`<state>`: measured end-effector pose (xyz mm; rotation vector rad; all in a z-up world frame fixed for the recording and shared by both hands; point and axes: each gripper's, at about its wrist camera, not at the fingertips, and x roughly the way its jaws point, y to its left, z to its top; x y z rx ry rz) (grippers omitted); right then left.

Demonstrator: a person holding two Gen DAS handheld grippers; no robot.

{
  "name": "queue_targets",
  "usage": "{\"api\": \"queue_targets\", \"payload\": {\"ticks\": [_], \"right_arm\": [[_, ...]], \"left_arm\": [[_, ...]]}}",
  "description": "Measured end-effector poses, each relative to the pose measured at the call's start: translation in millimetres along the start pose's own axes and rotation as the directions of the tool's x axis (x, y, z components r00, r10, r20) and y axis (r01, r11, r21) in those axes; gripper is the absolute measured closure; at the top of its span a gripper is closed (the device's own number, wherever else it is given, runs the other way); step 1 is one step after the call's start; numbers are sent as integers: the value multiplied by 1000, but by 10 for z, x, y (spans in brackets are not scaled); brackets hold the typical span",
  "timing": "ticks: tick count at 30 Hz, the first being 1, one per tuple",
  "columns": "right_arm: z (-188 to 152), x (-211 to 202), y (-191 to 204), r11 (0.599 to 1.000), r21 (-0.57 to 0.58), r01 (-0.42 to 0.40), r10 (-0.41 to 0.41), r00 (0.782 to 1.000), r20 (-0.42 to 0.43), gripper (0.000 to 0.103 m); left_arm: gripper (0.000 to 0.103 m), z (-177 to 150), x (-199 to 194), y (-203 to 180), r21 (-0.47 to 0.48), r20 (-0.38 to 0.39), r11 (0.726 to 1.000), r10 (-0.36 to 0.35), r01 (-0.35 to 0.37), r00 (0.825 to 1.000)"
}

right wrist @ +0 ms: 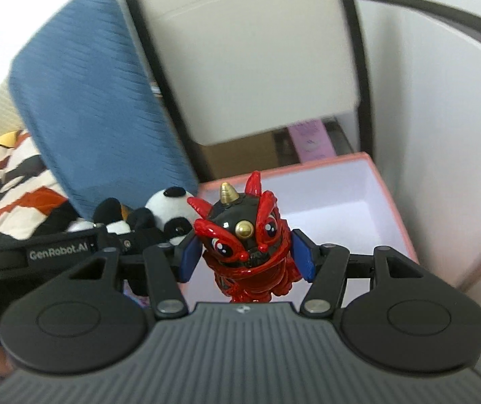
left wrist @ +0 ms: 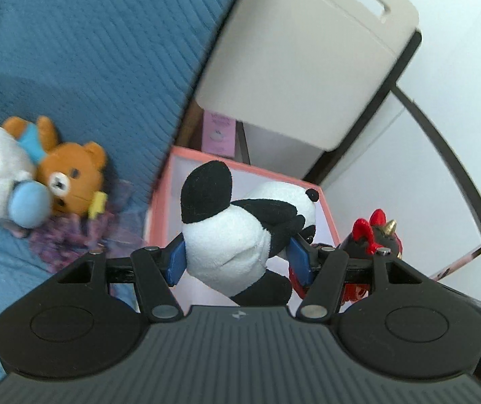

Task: Organize objects
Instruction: 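Lower the panda into the pink box and open left tool while right tool releases figurine there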

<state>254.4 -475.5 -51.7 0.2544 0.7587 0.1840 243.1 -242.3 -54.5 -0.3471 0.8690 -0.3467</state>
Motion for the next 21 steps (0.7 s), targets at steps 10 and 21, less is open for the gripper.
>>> {"api": "queue_targets", "payload": {"ticks": [10, 21], "right_arm": [[-277, 445, -546, 997, 32, 72, -68, 989, -130, 42], [-580, 989, -685, 997, -9, 78, -78, 964, -253, 42]], "left_arm": [[36, -302, 765, -118, -1, -134, 1000, 20, -20, 991], [36, -523, 1207, 16, -32, -239, 997, 55, -64, 969]]}}
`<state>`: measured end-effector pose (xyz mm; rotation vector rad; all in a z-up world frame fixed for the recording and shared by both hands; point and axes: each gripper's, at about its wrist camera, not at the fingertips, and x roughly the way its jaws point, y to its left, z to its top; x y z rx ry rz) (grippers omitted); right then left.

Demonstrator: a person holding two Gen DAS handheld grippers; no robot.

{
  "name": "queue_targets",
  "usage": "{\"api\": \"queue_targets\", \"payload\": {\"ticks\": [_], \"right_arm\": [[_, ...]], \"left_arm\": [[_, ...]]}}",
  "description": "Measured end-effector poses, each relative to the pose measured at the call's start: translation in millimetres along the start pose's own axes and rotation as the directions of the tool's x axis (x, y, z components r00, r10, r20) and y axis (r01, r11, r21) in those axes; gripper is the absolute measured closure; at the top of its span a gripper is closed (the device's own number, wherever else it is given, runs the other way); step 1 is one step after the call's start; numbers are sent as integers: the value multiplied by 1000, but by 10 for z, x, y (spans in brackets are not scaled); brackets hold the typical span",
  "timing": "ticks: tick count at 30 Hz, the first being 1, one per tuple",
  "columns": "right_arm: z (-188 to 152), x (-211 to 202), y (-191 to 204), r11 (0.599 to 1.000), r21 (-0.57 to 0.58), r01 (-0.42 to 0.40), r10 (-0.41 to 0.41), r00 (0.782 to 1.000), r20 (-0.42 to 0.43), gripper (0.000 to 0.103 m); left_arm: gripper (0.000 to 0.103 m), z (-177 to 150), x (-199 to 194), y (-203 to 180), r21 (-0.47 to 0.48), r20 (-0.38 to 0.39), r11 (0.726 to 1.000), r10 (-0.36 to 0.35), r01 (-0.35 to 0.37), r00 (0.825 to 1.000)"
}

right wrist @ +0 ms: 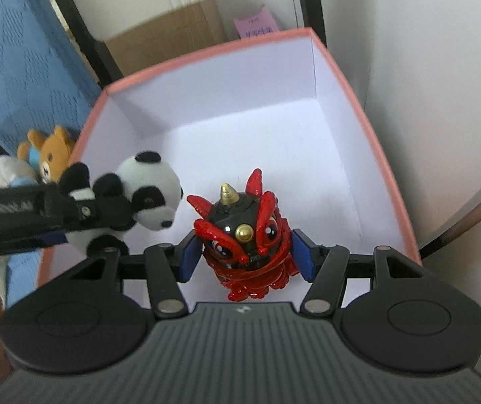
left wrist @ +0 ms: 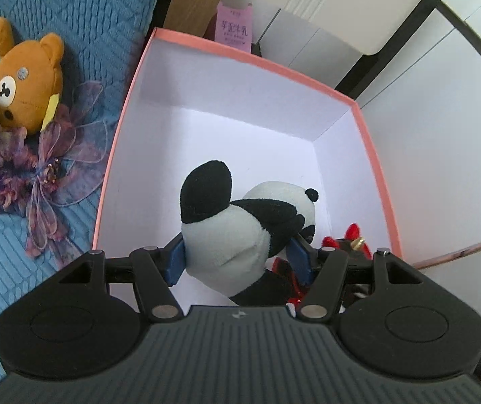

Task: Organize objects
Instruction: 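Lower the panda into the pink box and open left tool while right tool releases figurine there, then withdraw both open tools up and away from the pink box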

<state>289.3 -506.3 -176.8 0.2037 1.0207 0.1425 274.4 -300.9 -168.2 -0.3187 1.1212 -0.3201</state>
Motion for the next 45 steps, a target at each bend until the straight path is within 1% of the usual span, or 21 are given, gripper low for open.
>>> {"api": "queue_targets", "payload": {"ticks": [6, 7, 9, 11, 13, 14, 15, 17, 20, 24, 26, 29, 33, 36, 40, 45], "right_arm": [[-8, 87, -55, 1000, 3, 8, -8, 999, -40, 42], [-3, 87, -63, 1000, 9, 11, -10, 999, -44, 42], [-2, 82, -79, 1000, 23, 10, -9, 998, -60, 41], [11, 54, -78, 999, 36, 6, -4, 998, -56, 42], [28, -5, -48, 999, 31, 7, -6, 999, -39, 37], [37, -48, -37, 999, 32, 11, -10, 999, -30, 34], [52, -93, -25, 999, 36, 12, -11, 1000, -22, 34], [77, -210, 5, 999, 42, 7, -7, 1000, 1, 34], [109, -410, 89, 999, 42, 20, -22, 999, 38, 34], [115, -749, 233, 999, 42, 11, -15, 995, 96, 34], [102, -913, 339, 999, 37, 8, -13, 992, 126, 34], [67, -1132, 477, 999, 39, 8, -14, 988, 153, 34], [15, -1395, 660, 999, 32, -2, -4, 984, 177, 34], [-33, -1585, 827, 1000, 16, 1, -4, 979, 206, 34], [-93, -1777, 1044, 1000, 3, -5, 5, 973, 231, 33], [-180, -1934, 1302, 999, -34, -7, 15, 967, 253, 33]], "left_arm": [[35, 16, 23, 12, 8, -21, 1000, 17, -17, 1000], [33, 19, 15, 25, 4, -24, 1000, 13, -13, 1000], [17, 27, -19, 27, 7, -33, 1000, -2, 2, 999], [14, 27, -78, 4, 33, -24, 999, 5, -5, 1000], [12, 27, -159, -1, 42, -12, 999, 9, -8, 1000], [12, 30, -198, 2, 38, -11, 999, 4, -4, 1000], [12, 36, -236, 2, 37, -9, 999, -1, 2, 1000], [12, 41, -337, 3, 42, 5, 999, -6, 5, 1000], [12, 43, -535, 8, 51, 35, 999, -12, 11, 999], [12, 39, -845, 41, 47, 71, 998, -42, 39, 997], [12, 25, -1016, 69, 27, 79, 997, -80, 78, 994], [12, -15, -1274, 52, 47, 115, 996, -83, 78, 990], [12, -80, -1609, 49, 85, 167, 991, -115, 102, 979], [12, -116, -1855, 57, 118, 205, 988, -123, 100, 971], [12, -171, -2172, 124, 147, 263, 984, -134, 98, 955], [12, -256, -2471, 294, 152, 306, 982, -152, 109, 940]]}}
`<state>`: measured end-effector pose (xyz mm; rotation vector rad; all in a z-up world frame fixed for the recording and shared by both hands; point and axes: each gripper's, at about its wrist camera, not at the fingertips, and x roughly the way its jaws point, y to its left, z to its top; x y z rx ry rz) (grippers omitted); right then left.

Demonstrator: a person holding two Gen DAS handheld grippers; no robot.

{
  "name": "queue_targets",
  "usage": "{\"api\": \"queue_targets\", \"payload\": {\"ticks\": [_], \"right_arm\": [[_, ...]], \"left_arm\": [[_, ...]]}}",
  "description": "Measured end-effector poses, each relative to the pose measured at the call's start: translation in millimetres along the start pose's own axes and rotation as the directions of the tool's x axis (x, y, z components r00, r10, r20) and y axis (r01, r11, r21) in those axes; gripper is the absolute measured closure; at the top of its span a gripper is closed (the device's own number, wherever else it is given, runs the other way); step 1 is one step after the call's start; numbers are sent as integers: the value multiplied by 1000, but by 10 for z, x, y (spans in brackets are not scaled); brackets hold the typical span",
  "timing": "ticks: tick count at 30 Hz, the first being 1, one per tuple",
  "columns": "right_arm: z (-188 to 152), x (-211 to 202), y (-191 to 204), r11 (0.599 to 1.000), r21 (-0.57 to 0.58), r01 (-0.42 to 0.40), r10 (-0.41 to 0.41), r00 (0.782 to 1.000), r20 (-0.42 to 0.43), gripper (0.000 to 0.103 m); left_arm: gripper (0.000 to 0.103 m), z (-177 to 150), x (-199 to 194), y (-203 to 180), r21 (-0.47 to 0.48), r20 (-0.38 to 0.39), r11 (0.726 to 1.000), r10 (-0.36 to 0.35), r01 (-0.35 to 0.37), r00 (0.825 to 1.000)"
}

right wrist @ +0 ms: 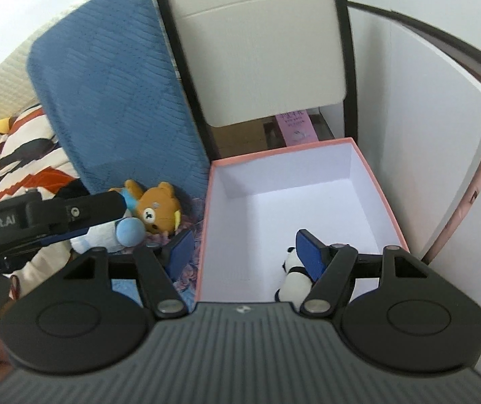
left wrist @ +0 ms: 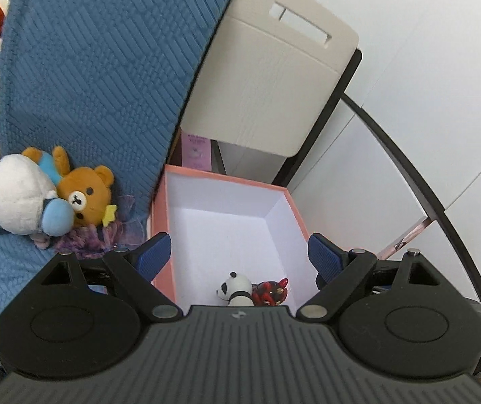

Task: Organize objects
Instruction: 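Withdraw both open tools up and away from the pink box, then grasp the white-and-blue plush with left tool while right tool grasps the purple tulle bow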

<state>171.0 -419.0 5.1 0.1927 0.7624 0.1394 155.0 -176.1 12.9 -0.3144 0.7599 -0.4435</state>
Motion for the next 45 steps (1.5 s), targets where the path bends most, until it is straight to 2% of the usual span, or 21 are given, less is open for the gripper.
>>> {"api": "queue_targets", "payload": {"ticks": [10, 17, 20, 23, 27, 32, 37, 40, 42, 43, 45], "right_arm": [[-295, -117, 487, 998, -53, -41, 41, 999, -5, 33], [-481, -35, 760, 999, -35, -16, 15, 1000, -11, 33], [-541, -33, 853, 1000, -24, 11, -11, 1000, -5, 33], [-606, -8, 964, 999, -17, 34, -34, 999, -3, 33], [-701, 75, 1123, 1000, 0, 10, -10, 1000, -11, 33], [-829, 237, 1292, 1000, -13, 11, -12, 999, -39, 33], [-900, 453, 1374, 998, -47, 39, -41, 998, -57, 33], [-933, 606, 1385, 998, -48, 33, -37, 997, -71, 33], [-951, 726, 1400, 998, -54, 24, -28, 997, -71, 33], [-957, 784, 1412, 998, -59, 28, -32, 997, -70, 31], [-967, 917, 1421, 997, -66, 34, -38, 997, -65, 20]], "left_arm": [[12, -144, -522, 290, 26, 84, 1000, 7, -9, 996], [12, -311, -708, 630, 8, 104, 1000, 17, -18, 994], [12, -379, -769, 746, 31, 118, 999, 30, -34, 993], [12, -433, -788, 911, -4, 119, 1000, 12, -11, 993], [12, -468, -825, 1081, -15, 141, 1000, -7, 9, 990], [3, -458, -799, 1266, -28, 155, 999, 27, -23, 988], [2, -371, -620, 1480, -45, 125, 997, 65, -60, 990], [2, -287, -447, 1625, -28, 114, 995, 101, -98, 988], [2, -237, -308, 1792, -54, 115, 991, 125, -119, 985], [2, -208, -233, 1880, -73, 111, 989, 136, -129, 984], [2, -160, -88, 2088, -123, 117, 983, 151, -136, 982]]}}
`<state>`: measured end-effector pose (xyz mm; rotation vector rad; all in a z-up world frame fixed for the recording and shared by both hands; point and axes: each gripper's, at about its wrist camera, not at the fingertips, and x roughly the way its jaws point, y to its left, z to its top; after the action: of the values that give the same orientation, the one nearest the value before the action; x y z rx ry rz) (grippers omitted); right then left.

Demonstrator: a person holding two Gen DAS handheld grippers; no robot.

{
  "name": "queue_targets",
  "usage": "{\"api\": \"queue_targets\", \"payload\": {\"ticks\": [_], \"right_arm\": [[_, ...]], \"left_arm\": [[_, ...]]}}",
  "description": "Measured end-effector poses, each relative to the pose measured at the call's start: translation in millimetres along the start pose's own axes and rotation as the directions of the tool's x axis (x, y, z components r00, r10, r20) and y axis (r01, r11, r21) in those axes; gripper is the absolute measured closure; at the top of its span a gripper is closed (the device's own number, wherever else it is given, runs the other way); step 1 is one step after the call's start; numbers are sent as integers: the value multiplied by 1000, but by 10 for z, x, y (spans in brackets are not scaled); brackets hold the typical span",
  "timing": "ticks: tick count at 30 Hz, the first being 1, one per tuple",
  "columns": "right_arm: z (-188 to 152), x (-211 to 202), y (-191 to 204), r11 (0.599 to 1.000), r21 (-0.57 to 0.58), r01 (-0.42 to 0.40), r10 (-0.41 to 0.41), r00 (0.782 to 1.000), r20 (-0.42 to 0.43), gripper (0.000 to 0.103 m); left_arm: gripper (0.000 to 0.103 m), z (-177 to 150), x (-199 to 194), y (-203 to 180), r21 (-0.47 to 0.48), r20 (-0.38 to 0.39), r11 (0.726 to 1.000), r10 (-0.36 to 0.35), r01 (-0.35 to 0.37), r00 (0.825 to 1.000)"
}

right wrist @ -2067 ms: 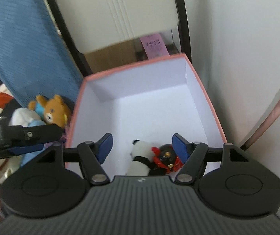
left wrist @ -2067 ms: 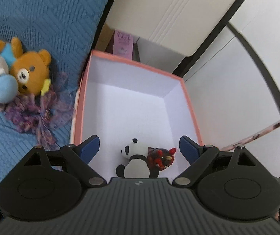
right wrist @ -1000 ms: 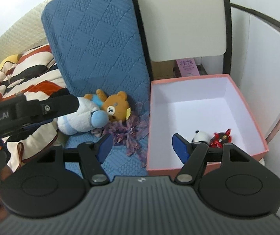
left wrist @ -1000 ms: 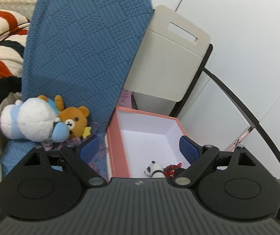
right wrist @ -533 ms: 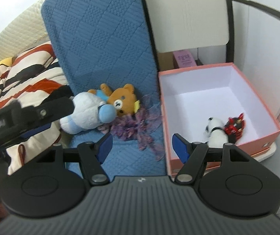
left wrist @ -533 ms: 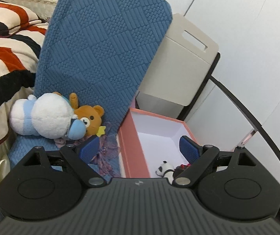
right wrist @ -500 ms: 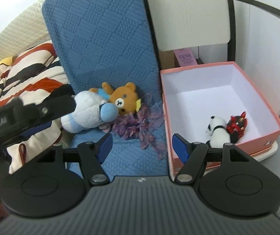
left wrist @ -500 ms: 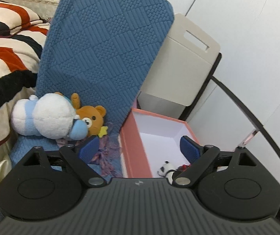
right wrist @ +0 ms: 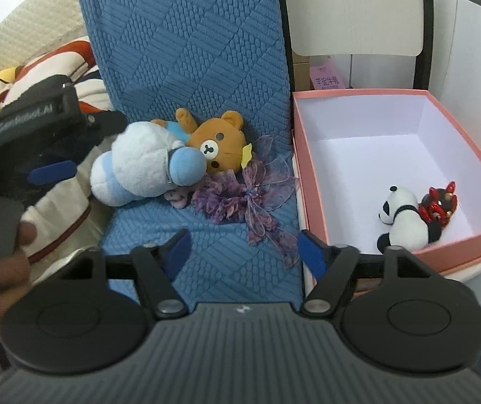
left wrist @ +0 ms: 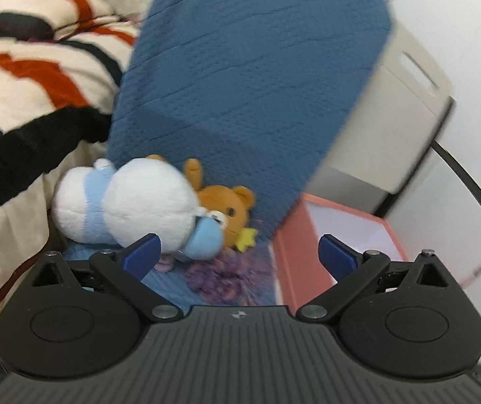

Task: Organize objects
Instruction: 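Grasp the white-and-blue plush with left tool while right tool grasps the purple tulle bow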

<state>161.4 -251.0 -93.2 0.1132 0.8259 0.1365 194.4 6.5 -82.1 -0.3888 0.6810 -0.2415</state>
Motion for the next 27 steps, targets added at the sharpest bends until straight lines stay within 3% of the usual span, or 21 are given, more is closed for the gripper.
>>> {"api": "queue_targets", "payload": {"ticks": [2, 5, 8, 12, 14, 17, 22, 27], "right_arm": [[17, 134, 12, 1000, -11, -25, 25, 1000, -8, 18], [47, 318, 29, 999, -38, -29, 29, 1000, -10, 1], [56, 467, 13, 998, -53, -36, 37, 999, 16, 0], [72, 712, -39, 997, -58, -44, 45, 999, 7, 0], [96, 797, -41, 994, -92, -51, 53, 998, 21, 0], [131, 903, -24, 988, -135, -74, 79, 996, 34, 0], [163, 1138, 79, 967, -201, -155, 166, 985, 38, 0], [158, 1513, 177, 956, -227, -186, 184, 982, -32, 0]], "left_arm": [[2, 38, 182, 178, -52, -5, 999, 9, -9, 1000], [2, 60, 430, 424, -115, -11, 993, 21, -22, 1000], [2, 23, 623, 604, -150, 3, 989, -14, 14, 1000], [2, 32, 800, 763, -169, 35, 986, -8, 14, 999], [2, 50, 893, 884, -224, 32, 974, -1, 8, 999], [2, 61, 1031, 1102, -329, 18, 943, -37, 40, 999], [2, -1, 1202, 1434, -545, 28, 831, -116, 113, 993], [2, -22, 1382, 1625, -631, -5, 774, -66, 48, 998]]}}
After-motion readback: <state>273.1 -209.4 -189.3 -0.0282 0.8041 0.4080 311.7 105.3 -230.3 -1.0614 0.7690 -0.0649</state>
